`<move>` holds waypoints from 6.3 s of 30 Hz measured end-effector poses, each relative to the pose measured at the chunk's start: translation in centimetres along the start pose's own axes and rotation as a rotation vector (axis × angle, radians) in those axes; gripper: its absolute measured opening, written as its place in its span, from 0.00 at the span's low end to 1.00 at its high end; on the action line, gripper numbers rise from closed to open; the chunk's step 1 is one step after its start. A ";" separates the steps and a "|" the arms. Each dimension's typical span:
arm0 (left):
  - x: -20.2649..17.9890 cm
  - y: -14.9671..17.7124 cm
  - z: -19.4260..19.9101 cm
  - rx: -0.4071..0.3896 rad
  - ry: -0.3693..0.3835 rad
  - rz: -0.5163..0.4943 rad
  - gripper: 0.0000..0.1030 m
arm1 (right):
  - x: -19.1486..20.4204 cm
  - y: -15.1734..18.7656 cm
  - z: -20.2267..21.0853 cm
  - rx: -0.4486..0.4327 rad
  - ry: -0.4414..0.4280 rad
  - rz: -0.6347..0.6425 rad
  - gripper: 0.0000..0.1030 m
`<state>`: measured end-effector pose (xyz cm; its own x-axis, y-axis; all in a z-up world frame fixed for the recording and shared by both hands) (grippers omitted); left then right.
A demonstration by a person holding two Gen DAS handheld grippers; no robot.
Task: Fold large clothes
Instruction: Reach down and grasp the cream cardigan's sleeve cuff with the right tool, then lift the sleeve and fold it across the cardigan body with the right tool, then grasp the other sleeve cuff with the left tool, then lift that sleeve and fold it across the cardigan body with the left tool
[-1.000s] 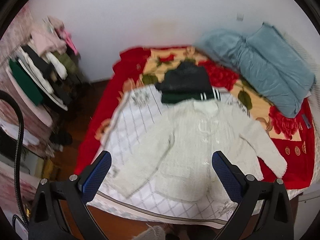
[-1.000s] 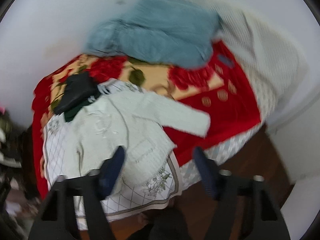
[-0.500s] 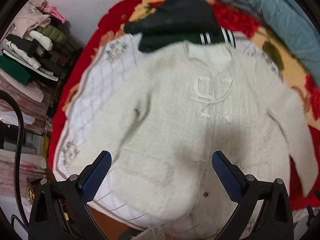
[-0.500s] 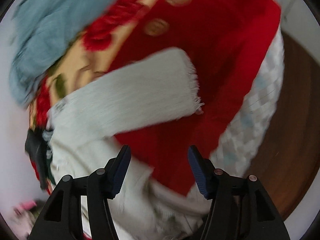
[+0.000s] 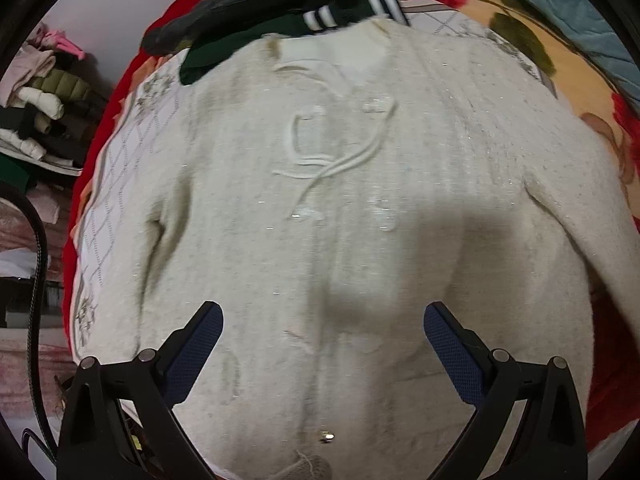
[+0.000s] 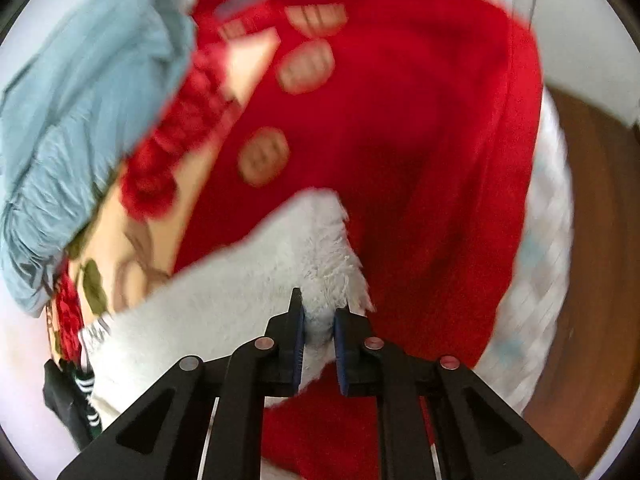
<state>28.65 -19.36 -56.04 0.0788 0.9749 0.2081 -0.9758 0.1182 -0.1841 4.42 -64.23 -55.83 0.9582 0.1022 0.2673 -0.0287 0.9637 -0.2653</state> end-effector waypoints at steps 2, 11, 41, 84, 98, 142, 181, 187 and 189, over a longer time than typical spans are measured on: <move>-1.2 -0.3 -0.2 0.000 0.014 -0.004 1.00 | 0.5 -1.4 0.5 -0.047 0.019 0.043 0.14; -2.8 1.4 -2.2 0.037 0.040 -0.016 1.00 | -2.3 3.0 -4.5 0.254 -0.126 -0.087 0.48; -1.8 0.5 -4.2 0.021 0.060 0.066 1.00 | 4.6 2.0 -5.8 0.035 -0.186 -0.095 0.09; 36.0 23.3 -10.1 0.309 0.138 1.096 0.99 | 37.6 51.5 5.2 0.473 -0.361 1.291 0.56; 50.0 17.1 -13.3 -0.106 0.083 1.347 0.10 | 32.5 54.4 1.4 0.470 -0.233 1.334 0.56; 35.3 -10.6 3.8 -0.563 0.150 0.520 0.06 | 40.2 43.8 -0.6 0.337 -0.142 1.214 0.49; 17.8 -16.9 -7.3 -0.176 -0.079 0.187 0.89 | 45.4 29.9 -1.5 0.453 -0.250 1.227 0.66; 18.6 -18.6 -12.7 -0.125 -0.142 0.154 0.89 | 50.5 34.4 -10.8 0.452 -0.048 1.390 0.64; 18.9 -18.7 -13.5 -0.121 -0.138 0.150 0.89 | 50.7 35.5 -13.5 0.491 -0.012 1.399 0.11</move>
<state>51.13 -0.59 -61.67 -0.1019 0.9493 0.2975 -0.9421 0.0039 -0.3352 55.87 -28.14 -64.20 0.0695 0.9949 0.0731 -0.9974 0.0679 0.0235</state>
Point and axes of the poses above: each gripper's, at about its wrist camera, not at the fingertips, and z roughly against the way its jaws point, x to its left, y to its underside, the point moved 9 cm from there along -z, roughly the way its jaws point, and after that the axes turned 2 degrees about y, right-handed, at the moved point
